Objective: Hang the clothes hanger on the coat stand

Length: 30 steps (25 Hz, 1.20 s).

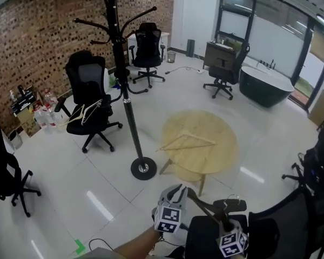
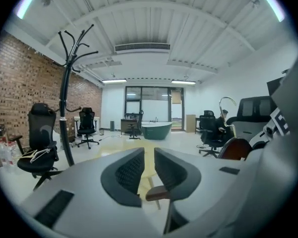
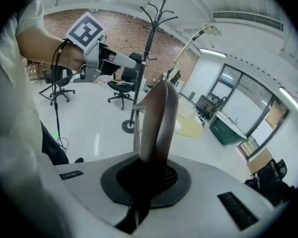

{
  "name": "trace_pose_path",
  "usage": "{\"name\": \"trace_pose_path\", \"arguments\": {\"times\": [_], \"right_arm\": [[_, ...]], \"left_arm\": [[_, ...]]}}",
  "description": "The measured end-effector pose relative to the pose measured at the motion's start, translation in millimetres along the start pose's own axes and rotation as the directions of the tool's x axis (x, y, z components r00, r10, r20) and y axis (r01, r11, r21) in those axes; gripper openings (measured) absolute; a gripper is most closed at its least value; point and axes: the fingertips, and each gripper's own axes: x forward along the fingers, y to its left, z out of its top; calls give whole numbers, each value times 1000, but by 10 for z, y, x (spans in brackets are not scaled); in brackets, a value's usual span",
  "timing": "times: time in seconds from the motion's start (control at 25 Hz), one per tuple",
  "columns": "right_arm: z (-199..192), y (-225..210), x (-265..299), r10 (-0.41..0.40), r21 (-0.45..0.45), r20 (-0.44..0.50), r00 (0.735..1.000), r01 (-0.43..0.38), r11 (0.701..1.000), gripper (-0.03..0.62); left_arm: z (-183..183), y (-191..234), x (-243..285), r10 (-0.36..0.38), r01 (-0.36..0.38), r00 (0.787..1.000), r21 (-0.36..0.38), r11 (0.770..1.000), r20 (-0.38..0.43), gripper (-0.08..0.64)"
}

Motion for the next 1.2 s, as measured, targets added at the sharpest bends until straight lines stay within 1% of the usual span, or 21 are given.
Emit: {"name": "trace_pose_path", "arguments": {"times": [0.08, 0.12, 0.32, 0.48, 0.6, 0.68, 0.76, 0.96, 1.08, 1.2], "right_arm": [[467, 183, 40, 11, -34, 39, 999, -10, 999, 14], [663, 295, 67, 20, -49, 52, 998, -18, 999, 14], [1666, 1024, 213, 64, -122, 101, 993, -52, 991, 14], [2415, 1666, 293, 99, -169, 149, 984, -73, 983, 13], [2827, 2093, 337, 118, -205, 167, 979, -83, 975, 13], [3013, 2303, 350, 133, -218, 174, 976, -93, 971, 13], [3171, 2445, 401, 157, -225, 185, 970, -114, 968, 13], [3570, 2673, 538, 238, -288, 218, 947, -171, 942, 12], [3797, 2727, 611, 284, -320, 238, 929, -201, 926, 12], [4030, 2603, 684, 313, -334, 252, 916, -222, 916, 12]], "left_arm": [[121, 436, -258, 49, -49, 998, -15, 999, 32, 64], [148, 637, -382, 69, -68, 997, -21, 997, 45, 47], [175, 1740, -1134, 165, -161, 983, -58, 985, 79, 21], [172, 2597, -1773, 261, -251, 960, -99, 963, 102, 21], [132, 3088, -2204, 311, -300, 943, -107, 948, 117, 21], [73, 3303, -2455, 337, -326, 935, -106, 939, 110, 21], [11, 3483, -2644, 371, -360, 923, -114, 926, 99, 21], [-49, 3825, -2895, 465, -450, 879, -143, 882, 104, 21], [-12, 3919, -2964, 496, -485, 863, -113, 867, 93, 21], [145, 3950, -2920, 518, -511, 851, -88, 855, 90, 21]]}}
